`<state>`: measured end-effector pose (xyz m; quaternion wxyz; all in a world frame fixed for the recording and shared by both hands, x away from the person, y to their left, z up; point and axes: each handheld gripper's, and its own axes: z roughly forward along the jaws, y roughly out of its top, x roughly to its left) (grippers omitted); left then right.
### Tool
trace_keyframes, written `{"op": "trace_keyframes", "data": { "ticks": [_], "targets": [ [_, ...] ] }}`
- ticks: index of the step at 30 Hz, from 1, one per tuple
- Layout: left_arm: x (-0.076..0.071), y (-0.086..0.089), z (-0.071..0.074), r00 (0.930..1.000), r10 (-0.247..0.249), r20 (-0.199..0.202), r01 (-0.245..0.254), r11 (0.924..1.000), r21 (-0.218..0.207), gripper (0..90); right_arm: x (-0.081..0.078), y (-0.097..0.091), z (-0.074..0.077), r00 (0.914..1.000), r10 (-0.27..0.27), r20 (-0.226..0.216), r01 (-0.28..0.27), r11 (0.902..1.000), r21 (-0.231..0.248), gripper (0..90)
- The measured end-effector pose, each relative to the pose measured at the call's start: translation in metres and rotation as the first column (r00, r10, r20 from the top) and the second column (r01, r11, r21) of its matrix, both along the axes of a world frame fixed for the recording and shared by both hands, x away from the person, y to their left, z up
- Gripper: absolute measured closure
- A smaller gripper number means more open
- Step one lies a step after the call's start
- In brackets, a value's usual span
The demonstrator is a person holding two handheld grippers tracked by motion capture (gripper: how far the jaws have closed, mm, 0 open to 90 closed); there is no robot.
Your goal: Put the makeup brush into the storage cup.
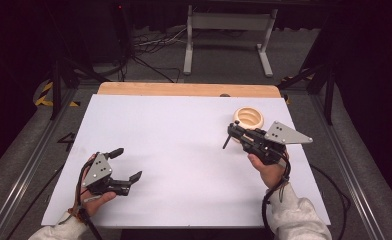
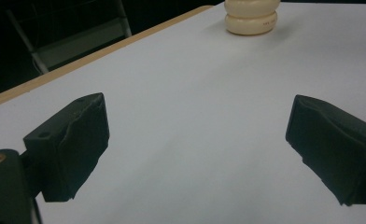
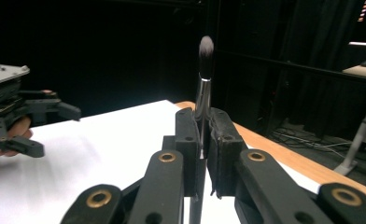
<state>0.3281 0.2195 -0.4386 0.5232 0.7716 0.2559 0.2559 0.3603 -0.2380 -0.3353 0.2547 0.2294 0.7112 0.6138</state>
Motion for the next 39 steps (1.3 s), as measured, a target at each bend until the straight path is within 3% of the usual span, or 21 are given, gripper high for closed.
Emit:
{"op": "trace_keyframes", "data": {
  "ticks": [13,19,24,32,39],
  "targets": [
    [-0.011,0.024,-0.004,0.9992,0.037,-0.017,-0.037,0.9993,-0.01,7.2,0.009,-0.015,0.018,0.9986,-0.053,0.011,0.053,0.9986,-0.002,84.1],
    [-0.012,0.037,-0.004,0.9981,0.062,-0.005,-0.062,0.9973,-0.038,7.4,0.016,-0.021,0.026,0.9958,-0.091,0.015,0.091,0.9959,-0.002,84.1],
    [-0.013,0.041,-0.004,0.9972,0.074,0.003,-0.074,0.9966,-0.036,7.4,0.023,-0.024,0.031,0.9926,-0.12,0.017,0.12,0.9927,-0.007,84.1],
    [-0.014,0.041,-0.004,0.9974,0.071,0.017,-0.07,0.9967,-0.04,7.3,0.041,-0.03,0.036,0.9835,-0.18,0.016,0.181,0.9833,-0.021,84.1],
    [-0.014,0.04,-0.004,0.998,0.062,0.013,-0.062,0.9973,-0.04,7.2,0.056,-0.036,0.034,0.9726,-0.232,-0.011,0.232,0.9726,-0.02,84.1]
  ]
}}
